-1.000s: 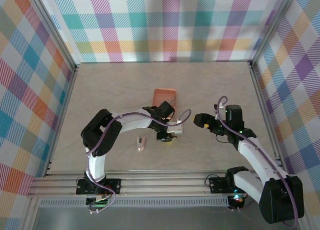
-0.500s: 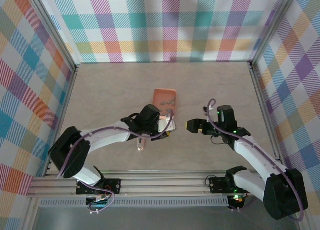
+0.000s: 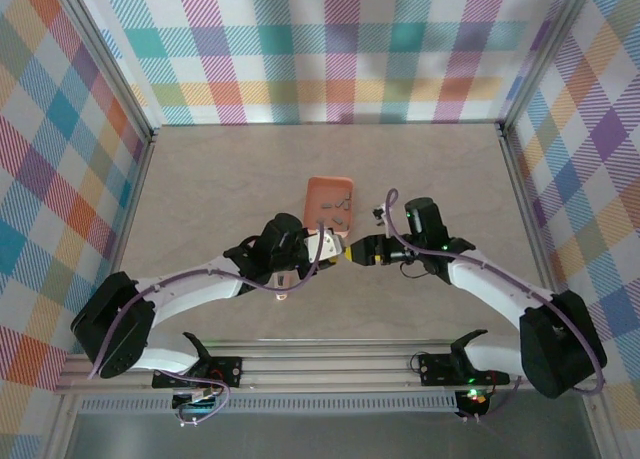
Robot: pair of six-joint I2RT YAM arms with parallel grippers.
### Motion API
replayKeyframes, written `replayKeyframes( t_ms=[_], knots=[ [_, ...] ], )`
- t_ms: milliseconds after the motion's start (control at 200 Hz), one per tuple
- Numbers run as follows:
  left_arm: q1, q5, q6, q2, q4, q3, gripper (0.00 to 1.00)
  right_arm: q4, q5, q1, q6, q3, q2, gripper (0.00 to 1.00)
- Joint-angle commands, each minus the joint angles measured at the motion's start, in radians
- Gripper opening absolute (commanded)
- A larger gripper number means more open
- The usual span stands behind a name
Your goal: Load the staples into the stapler
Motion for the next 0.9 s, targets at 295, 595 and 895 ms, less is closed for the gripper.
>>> replayKeyframes(
  t_ms=[295, 595, 895],
  knots=[
    [-0.003, -0.006, -0.009, -0.037, 0.082, -0.024, 0.31, 0.215, -0.154, 0.019, 0.151, 0.034, 0.106, 0.49],
    [-0.004, 0.000, -0.006, -0.040, 0.088, -0.023, 0.31, 0.261, -0.150, 0.021, 0.179, 0.030, 0.121, 0.40],
    [-0.004, -0.008, -0.003, -0.046, 0.098, -0.026, 0.30, 0.266, -0.150, 0.021, 0.183, 0.029, 0.128, 0.34]
  ],
)
